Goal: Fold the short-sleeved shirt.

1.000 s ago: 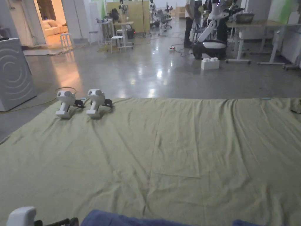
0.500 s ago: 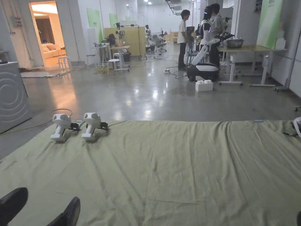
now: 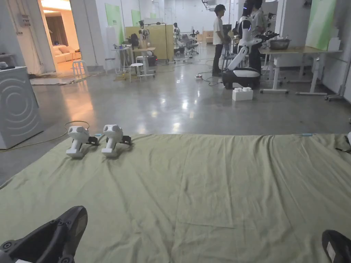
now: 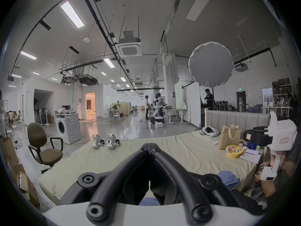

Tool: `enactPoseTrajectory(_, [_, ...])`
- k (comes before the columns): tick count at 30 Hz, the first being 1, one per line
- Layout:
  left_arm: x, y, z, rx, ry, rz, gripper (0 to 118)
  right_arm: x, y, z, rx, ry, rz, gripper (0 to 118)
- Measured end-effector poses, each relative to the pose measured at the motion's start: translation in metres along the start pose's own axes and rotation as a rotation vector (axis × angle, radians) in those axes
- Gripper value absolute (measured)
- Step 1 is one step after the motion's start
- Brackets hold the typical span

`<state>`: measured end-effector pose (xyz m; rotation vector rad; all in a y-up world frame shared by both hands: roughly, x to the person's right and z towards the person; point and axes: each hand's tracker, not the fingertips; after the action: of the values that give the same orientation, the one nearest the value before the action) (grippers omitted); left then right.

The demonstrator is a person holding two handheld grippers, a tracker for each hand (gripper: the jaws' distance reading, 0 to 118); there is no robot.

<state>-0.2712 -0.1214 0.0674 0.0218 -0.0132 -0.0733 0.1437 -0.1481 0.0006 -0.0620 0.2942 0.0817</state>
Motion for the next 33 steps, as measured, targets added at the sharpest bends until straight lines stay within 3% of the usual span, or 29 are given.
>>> enactPoseTrajectory(3, [-0.012,-0.011,-0.008,-0.056,0.007,0.023,1,0.000,-0.001,-0.005,0.003,-0.016,-0.006,2])
enactPoseTrajectory(7, [-0.052,-0.074,-0.053,-0.331,0.002,0.188,5,0.007,-0.014,-0.015,-0.057,0.020,-0.085,2])
enactPoseTrajectory(9, [-0.085,-0.132,-0.084,-0.482,-0.049,0.377,90,0.010,-0.024,-0.022,-0.107,0.026,-0.115,2])
enactPoseTrajectory(10, [-0.102,-0.165,-0.098,-0.583,-0.069,0.503,104,0.012,-0.030,-0.025,-0.128,0.022,-0.121,2])
enactPoseTrajectory(13, [-0.142,-0.254,-0.124,-0.732,-0.099,0.801,103,0.019,-0.048,-0.033,-0.220,0.028,-0.148,2])
enactPoseTrajectory(17, [-0.148,-0.313,-0.140,-0.803,-0.016,0.900,103,0.031,-0.068,-0.039,-0.301,0.020,-0.251,2])
enactPoseTrajectory(19, [-0.146,-0.333,-0.147,-0.802,-0.062,1.002,103,0.036,-0.074,-0.040,-0.314,0.010,-0.288,2])
enactPoseTrajectory(22, [-0.148,-0.343,-0.159,-0.649,-0.096,1.149,102,0.043,-0.081,-0.042,-0.343,-0.001,-0.338,2])
enactPoseTrajectory(23, [-0.144,-0.346,-0.164,-0.674,-0.135,1.225,95,0.047,-0.084,-0.041,-0.349,-0.003,-0.353,2])
enactPoseTrajectory(25, [-0.100,-0.316,-0.166,-0.700,-0.205,1.266,63,0.049,-0.088,-0.041,-0.358,-0.005,-0.384,2])
enactPoseTrajectory(26, [-0.095,-0.316,-0.170,-0.742,-0.193,1.228,13,0.049,-0.088,-0.040,-0.358,-0.007,-0.385,2])
enactPoseTrajectory(29, [-0.099,-0.316,-0.170,-0.756,-0.122,1.193,14,0.047,-0.085,-0.034,-0.358,-0.024,-0.373,2])
enactPoseTrajectory(30, [-0.095,-0.311,-0.167,-0.719,-0.139,1.266,14,0.047,-0.085,-0.031,-0.356,-0.025,-0.371,2])
enactPoseTrajectory(33, [-0.130,-0.300,-0.157,-0.591,-0.045,1.220,14,0.052,-0.085,-0.021,-0.354,-0.031,-0.377,2])
